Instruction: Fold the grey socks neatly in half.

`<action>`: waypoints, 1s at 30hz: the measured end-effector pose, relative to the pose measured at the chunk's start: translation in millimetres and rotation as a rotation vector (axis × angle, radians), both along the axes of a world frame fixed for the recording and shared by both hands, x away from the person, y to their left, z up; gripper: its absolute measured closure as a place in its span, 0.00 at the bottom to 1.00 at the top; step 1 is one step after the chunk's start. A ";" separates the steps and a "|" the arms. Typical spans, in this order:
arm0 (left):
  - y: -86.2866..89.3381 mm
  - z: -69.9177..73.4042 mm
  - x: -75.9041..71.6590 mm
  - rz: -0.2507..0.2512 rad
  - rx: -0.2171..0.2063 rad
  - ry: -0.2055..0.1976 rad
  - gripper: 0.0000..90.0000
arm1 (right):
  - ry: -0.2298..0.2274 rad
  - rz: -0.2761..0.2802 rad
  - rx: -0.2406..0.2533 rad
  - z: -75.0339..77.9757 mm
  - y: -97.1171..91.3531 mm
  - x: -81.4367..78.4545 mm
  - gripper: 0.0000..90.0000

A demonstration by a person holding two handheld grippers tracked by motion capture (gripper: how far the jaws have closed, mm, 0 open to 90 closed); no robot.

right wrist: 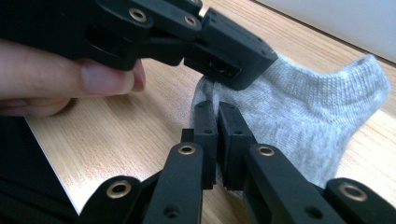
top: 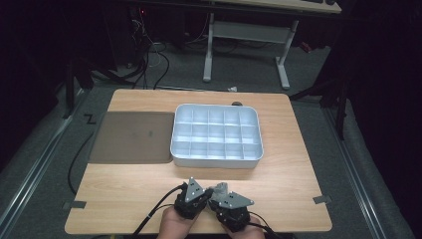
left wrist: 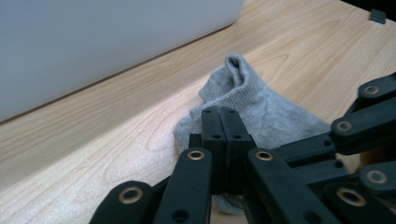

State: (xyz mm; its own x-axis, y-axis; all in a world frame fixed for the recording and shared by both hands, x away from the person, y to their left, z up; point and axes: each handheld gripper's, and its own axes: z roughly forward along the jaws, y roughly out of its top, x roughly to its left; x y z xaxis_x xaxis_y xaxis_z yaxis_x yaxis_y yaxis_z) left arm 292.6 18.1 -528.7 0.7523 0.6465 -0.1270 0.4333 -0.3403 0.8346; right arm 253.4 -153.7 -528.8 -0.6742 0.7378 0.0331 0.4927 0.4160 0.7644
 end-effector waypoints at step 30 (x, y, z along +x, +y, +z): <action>0.8 -3.6 3.9 0.005 -0.005 0.036 1.00 | -0.053 -0.119 0.079 27.3 -37.4 -1.7 0.91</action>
